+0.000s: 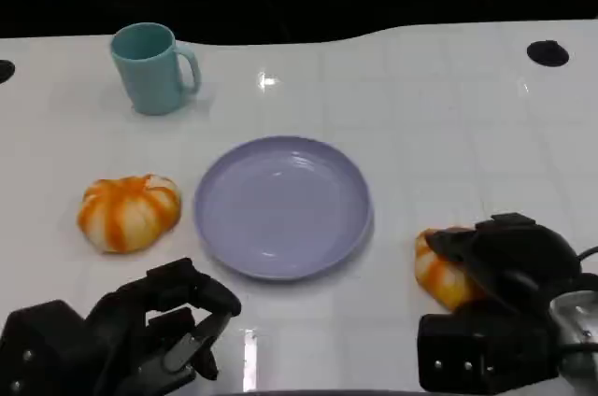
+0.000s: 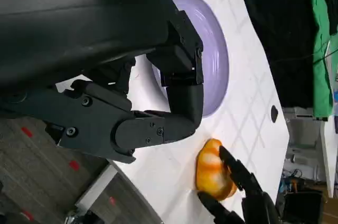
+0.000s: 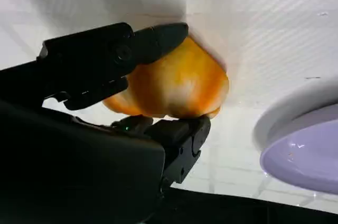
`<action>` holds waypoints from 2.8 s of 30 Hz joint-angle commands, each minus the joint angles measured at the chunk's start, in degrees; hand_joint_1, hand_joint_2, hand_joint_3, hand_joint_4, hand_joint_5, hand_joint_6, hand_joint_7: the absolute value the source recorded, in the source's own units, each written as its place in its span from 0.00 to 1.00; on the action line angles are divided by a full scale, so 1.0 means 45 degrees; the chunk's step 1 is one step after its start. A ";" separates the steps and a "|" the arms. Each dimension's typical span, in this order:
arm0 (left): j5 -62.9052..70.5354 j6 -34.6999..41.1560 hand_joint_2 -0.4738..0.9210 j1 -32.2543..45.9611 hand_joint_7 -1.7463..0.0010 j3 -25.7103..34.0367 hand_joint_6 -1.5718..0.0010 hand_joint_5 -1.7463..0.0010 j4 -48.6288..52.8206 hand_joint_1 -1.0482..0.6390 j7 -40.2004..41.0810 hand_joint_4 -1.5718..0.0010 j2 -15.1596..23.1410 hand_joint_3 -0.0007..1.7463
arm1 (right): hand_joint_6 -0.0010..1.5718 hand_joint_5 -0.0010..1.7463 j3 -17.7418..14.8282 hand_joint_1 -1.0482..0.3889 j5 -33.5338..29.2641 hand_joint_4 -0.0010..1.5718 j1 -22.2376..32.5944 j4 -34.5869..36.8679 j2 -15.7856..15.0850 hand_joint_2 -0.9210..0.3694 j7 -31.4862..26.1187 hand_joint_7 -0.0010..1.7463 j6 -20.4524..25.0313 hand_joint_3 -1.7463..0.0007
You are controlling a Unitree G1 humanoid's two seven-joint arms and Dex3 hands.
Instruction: Grasp the bread from the table and place it into the plate.
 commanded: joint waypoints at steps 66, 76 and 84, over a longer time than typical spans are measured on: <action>0.0210 -0.0150 0.99 0.0164 0.25 -0.0278 0.60 0.00 -0.0012 0.39 0.0299 0.58 -0.0115 0.29 | 0.44 1.00 -0.0333 0.65 0.5525 0.57 -0.7323 1.0264 0.4644 0.48 -0.5120 0.94 -0.7105 0.21; 0.0249 -0.0188 0.99 0.0252 0.25 -0.0365 0.59 0.00 -0.0100 0.38 0.0348 0.58 -0.0153 0.28 | 0.29 0.27 0.0350 0.40 0.5367 0.11 -0.7278 0.9739 0.4249 0.03 -0.2605 0.03 -0.5966 0.84; 0.0290 -0.0091 0.99 0.0275 0.25 -0.0405 0.58 0.00 -0.0207 0.37 0.0421 0.57 -0.0211 0.28 | 0.13 0.12 0.0317 0.30 0.5840 0.00 -0.6306 0.7169 0.3735 0.00 -0.0512 0.00 -0.4800 0.83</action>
